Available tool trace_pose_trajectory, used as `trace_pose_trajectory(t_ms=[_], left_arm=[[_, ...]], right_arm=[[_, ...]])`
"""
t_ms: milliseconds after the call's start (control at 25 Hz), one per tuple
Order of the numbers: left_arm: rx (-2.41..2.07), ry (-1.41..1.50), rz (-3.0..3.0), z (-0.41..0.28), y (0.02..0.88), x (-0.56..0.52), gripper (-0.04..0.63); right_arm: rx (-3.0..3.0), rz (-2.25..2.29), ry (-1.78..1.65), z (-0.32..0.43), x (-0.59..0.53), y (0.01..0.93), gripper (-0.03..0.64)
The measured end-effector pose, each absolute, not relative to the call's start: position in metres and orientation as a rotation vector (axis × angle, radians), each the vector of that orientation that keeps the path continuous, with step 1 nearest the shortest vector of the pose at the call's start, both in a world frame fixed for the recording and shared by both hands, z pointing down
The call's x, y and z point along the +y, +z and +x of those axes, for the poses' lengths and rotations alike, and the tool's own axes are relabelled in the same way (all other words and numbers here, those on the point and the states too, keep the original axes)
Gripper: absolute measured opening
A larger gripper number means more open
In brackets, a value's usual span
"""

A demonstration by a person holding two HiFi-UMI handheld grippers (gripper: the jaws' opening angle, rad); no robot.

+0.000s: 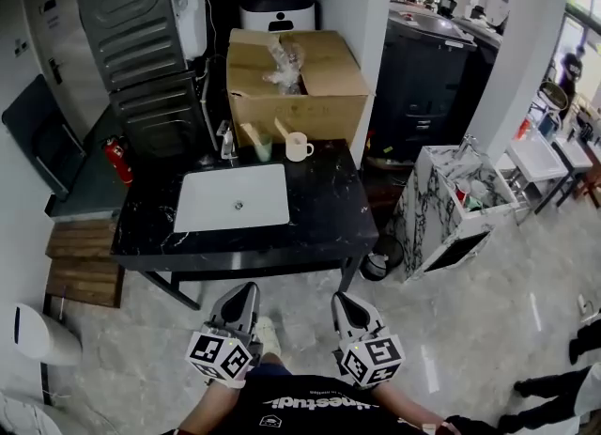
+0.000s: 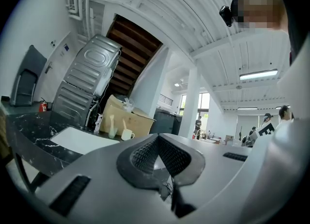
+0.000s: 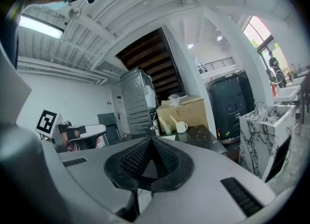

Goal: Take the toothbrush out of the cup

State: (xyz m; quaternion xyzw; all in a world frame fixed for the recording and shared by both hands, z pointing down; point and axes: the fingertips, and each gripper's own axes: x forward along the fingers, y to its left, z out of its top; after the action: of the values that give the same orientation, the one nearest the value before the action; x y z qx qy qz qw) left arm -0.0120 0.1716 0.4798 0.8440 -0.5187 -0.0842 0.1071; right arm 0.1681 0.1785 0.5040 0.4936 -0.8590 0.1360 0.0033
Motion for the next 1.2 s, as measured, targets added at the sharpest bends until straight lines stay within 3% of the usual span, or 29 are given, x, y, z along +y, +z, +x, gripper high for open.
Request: trace_pose_trajectory(t_ms=[880,1200], left_arm=[[-1.428,-0.267,2.513,-0.154,0.469,-0.096,0.014],[-1.329,-0.261,2.539,-0.165,0.479,-0.15,0.014]], right_arm=[[-2.666,1.535,0.369,0.007,-0.084,0.482,0.037],[-2.624,1.556,0.385,-0.015,-0.13,0.489,0.037]])
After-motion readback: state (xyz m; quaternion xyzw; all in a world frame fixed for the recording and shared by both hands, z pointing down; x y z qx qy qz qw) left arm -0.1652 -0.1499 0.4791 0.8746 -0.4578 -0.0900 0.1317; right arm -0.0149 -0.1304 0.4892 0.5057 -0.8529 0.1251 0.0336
